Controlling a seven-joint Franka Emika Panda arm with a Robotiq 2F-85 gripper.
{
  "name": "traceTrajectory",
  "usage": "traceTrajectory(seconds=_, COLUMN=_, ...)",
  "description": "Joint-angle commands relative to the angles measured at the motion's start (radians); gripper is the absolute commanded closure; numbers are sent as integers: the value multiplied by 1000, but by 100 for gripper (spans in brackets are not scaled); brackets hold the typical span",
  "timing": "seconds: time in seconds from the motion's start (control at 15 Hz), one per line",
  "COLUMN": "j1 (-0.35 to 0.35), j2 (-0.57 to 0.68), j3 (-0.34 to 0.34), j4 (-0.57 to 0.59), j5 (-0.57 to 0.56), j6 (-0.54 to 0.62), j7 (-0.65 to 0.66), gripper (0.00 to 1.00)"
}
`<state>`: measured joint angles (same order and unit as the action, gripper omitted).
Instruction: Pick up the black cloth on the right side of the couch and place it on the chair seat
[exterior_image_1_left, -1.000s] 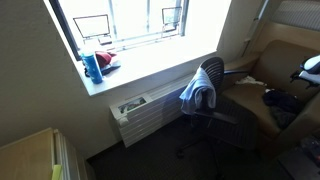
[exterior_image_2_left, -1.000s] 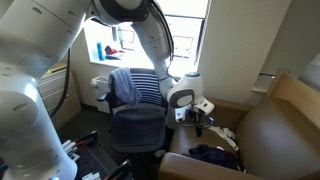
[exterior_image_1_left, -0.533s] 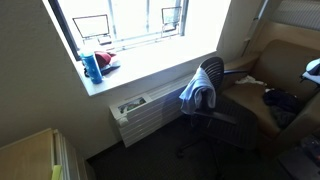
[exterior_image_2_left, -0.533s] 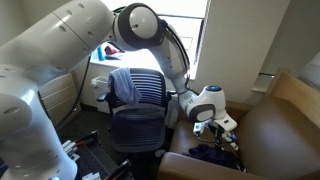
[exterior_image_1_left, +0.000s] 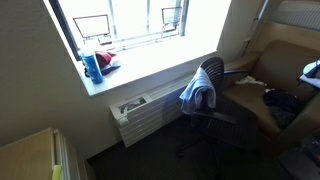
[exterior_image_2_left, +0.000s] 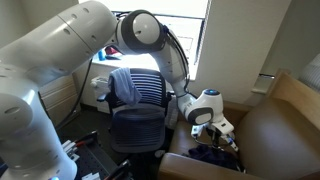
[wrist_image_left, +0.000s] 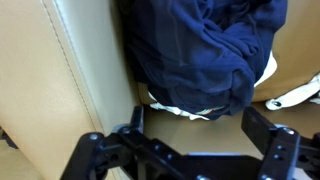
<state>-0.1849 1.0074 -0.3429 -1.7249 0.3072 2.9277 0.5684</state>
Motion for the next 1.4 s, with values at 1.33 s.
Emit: traceTrajectory(seconds=1.33, j1=-60, j2=360, j3=24, j4=350, j5=15, j6=-75, j7=134, gripper=0)
